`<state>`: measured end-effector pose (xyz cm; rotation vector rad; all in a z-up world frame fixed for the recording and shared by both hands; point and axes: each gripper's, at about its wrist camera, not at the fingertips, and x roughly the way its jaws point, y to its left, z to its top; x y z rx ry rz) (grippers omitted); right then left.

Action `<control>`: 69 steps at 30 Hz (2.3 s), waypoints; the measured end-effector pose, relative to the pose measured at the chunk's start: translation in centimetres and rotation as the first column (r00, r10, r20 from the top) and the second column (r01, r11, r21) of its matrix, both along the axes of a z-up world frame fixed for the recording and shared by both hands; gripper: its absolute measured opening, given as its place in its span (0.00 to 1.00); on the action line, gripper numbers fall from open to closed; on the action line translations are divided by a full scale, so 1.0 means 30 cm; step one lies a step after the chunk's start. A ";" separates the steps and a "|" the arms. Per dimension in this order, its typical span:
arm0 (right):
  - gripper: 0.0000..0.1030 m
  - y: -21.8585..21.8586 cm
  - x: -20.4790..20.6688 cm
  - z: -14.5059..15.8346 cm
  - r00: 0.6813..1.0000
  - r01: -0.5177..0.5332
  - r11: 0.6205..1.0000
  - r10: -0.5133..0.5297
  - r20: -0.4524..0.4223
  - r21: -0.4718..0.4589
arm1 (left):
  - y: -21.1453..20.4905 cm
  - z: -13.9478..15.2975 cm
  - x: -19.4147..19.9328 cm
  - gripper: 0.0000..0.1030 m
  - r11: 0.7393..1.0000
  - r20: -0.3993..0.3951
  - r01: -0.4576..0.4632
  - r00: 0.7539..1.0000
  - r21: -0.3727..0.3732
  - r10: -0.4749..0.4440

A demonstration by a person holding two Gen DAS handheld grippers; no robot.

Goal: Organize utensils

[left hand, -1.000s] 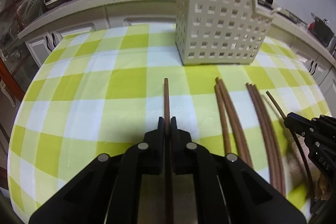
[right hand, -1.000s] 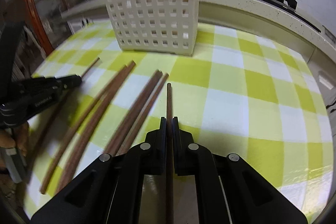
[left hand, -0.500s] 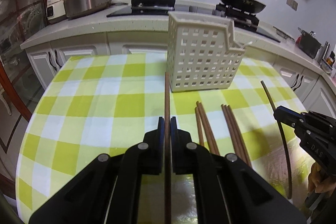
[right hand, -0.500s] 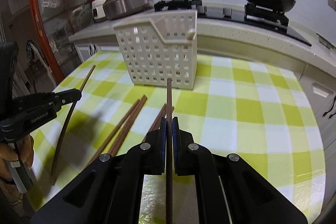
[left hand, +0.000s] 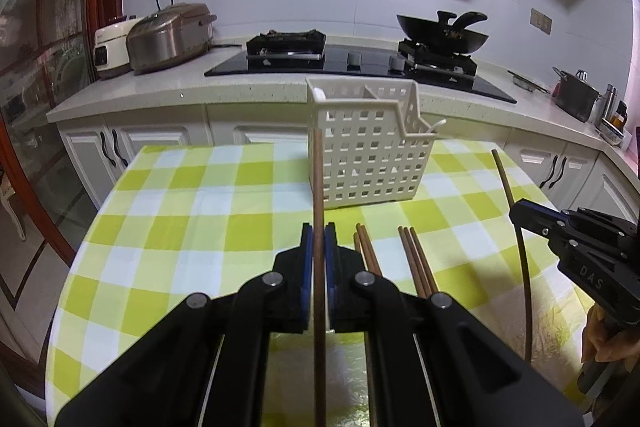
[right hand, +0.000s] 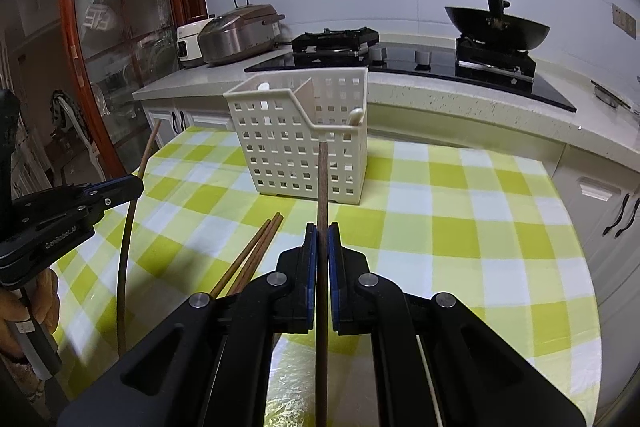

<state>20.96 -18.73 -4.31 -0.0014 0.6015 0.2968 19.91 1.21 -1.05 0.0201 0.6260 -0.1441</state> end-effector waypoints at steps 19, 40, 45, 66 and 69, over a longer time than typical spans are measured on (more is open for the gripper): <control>0.05 -0.027 -0.088 0.136 0.992 0.003 1.000 -0.007 0.124 0.029 | -0.020 0.108 -0.094 0.06 1.000 0.096 0.014 0.995 0.002 -0.014; 0.05 0.017 -0.018 0.194 0.985 -0.014 1.000 0.014 0.172 0.000 | -0.044 0.219 -0.032 0.06 0.999 0.161 0.043 0.986 -0.005 -0.042; 0.05 0.022 0.078 0.271 0.981 -0.013 1.000 0.011 0.192 0.010 | -0.059 0.323 0.049 0.06 0.998 0.182 0.066 0.981 -0.015 -0.062; 0.05 0.064 0.558 0.487 0.983 -0.011 0.999 0.003 0.182 0.042 | -0.176 0.601 0.538 0.06 0.998 0.206 0.059 0.977 -0.036 -0.050; 0.05 0.084 0.605 0.402 0.991 -0.026 0.999 0.021 0.129 0.038 | -0.175 0.480 0.601 0.06 0.998 0.148 0.046 0.988 -0.040 -0.040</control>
